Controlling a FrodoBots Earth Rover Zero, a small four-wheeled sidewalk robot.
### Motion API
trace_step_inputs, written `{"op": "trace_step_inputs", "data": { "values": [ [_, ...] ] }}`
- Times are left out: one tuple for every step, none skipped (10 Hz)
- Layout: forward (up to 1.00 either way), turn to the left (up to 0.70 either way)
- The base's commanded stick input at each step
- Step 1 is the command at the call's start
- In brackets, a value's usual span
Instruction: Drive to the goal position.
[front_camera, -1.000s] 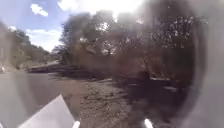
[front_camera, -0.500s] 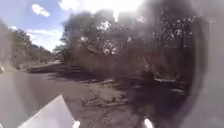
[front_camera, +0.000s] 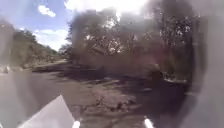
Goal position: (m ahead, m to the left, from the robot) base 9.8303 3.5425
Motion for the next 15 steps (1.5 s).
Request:
{"op": "trace_step_inputs", "data": {
  "values": [
    [0.50,0.00],
    [0.50,0.00],
    [0.50,0.00],
    [0.50,0.00],
    [0.50,0.00],
    [0.50,0.00],
    [0.50,0.00],
    [0.50,0.00],
    [0.50,0.00],
    [0.50,0.00],
    [0.50,0.00],
    [0.50,0.00],
    [0.50,0.00],
    [0.50,0.00],
    [0.50,0.00]
  ]
}}
